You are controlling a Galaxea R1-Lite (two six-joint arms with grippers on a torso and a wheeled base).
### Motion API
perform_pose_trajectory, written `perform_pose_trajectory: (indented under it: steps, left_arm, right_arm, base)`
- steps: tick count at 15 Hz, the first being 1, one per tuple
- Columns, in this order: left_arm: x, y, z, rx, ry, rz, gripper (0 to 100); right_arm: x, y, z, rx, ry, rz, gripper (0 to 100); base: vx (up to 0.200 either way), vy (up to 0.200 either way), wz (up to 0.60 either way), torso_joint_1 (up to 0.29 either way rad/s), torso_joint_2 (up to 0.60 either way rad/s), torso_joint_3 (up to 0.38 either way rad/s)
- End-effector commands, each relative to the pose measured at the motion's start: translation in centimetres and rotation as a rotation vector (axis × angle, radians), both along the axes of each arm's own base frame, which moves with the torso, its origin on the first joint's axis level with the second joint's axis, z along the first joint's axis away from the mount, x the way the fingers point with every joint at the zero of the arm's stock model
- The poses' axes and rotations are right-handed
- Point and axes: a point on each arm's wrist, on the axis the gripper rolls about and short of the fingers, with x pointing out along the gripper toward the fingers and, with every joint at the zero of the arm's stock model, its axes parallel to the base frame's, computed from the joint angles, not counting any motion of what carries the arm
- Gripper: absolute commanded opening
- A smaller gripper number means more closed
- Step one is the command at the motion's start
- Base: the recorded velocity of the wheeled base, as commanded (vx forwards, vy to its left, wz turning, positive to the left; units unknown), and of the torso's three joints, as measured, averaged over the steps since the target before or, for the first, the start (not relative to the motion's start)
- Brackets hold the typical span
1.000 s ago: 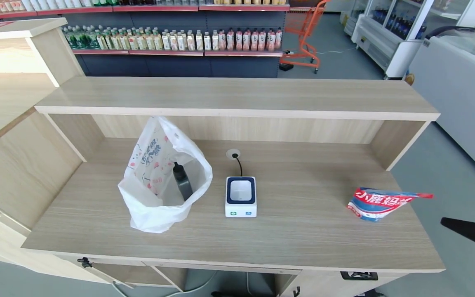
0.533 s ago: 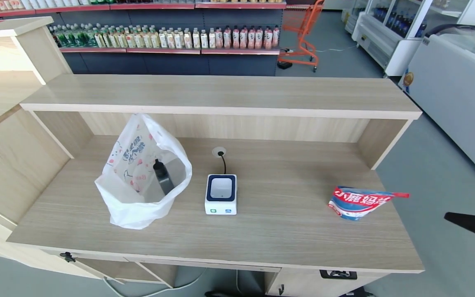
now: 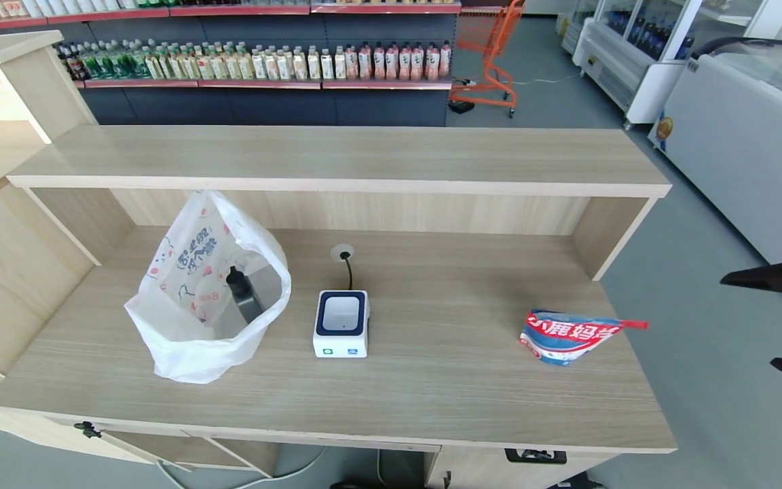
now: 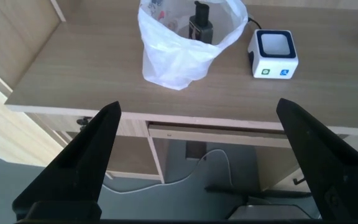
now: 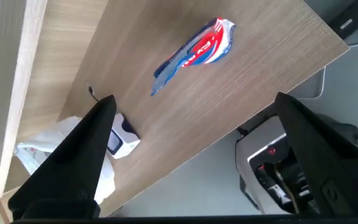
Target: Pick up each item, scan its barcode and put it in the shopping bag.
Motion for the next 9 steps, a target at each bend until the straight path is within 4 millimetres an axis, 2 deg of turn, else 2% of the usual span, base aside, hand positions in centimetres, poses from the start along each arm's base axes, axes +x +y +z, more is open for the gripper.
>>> perform_pose_trajectory:
  steps: [1,5,9]
  left_arm:
    - [0.0,0.0,0.0,-0.001,0.0,0.0,100]
    - [0.0,0.0,0.0,-0.001,0.0,0.0,100]
    - [0.0,0.0,0.0,-0.001,0.0,0.0,100]
  right_arm:
    - [3.5,0.1,-2.5,-0.016,0.149,-0.057,100]
    - [7.1,0.1,-5.5,-0.007,0.245,-0.101,100]
    - [11.9,0.2,-8.6,0.004,0.229,-0.126,100]
  base:
    - [0.0,0.0,0.0,0.0,0.0,0.0]
    - [0.0,0.0,0.0,0.0,0.0,0.0]
    - [0.0,0.0,0.0,0.0,0.0,0.0]
